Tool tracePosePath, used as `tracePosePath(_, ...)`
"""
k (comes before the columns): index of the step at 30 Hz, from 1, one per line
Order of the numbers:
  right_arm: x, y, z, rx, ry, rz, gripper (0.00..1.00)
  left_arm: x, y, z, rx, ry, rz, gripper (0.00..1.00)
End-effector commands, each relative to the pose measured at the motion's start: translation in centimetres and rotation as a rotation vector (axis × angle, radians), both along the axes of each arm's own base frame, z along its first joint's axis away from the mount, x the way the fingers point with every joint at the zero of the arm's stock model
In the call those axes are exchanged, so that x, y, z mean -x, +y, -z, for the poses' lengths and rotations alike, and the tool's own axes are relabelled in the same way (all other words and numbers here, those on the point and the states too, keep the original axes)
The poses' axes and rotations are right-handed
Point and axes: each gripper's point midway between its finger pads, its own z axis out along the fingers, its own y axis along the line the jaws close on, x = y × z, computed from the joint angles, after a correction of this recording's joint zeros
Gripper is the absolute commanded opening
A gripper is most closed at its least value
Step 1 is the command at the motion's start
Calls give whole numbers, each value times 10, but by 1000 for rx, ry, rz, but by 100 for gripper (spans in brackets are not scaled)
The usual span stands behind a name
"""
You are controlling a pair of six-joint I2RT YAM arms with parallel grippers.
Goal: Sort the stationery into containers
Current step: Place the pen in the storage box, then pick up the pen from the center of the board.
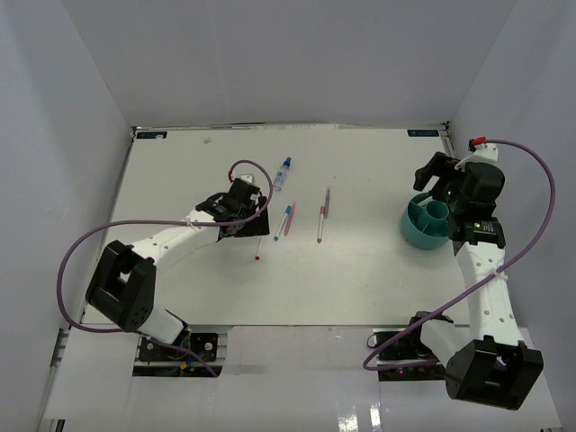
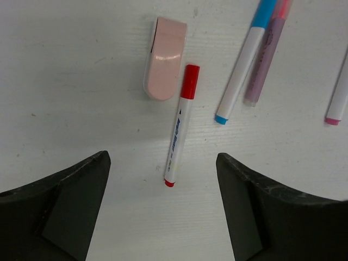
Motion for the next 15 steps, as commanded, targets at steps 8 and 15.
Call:
tracePosePath(8, -1, 43, 12, -15, 4, -152, 93, 9, -22, 29, -36, 99, -58, 72)
tracePosePath(15, 0, 49, 15, -10, 10, -170, 95, 0, -23, 41, -93, 99, -79, 63)
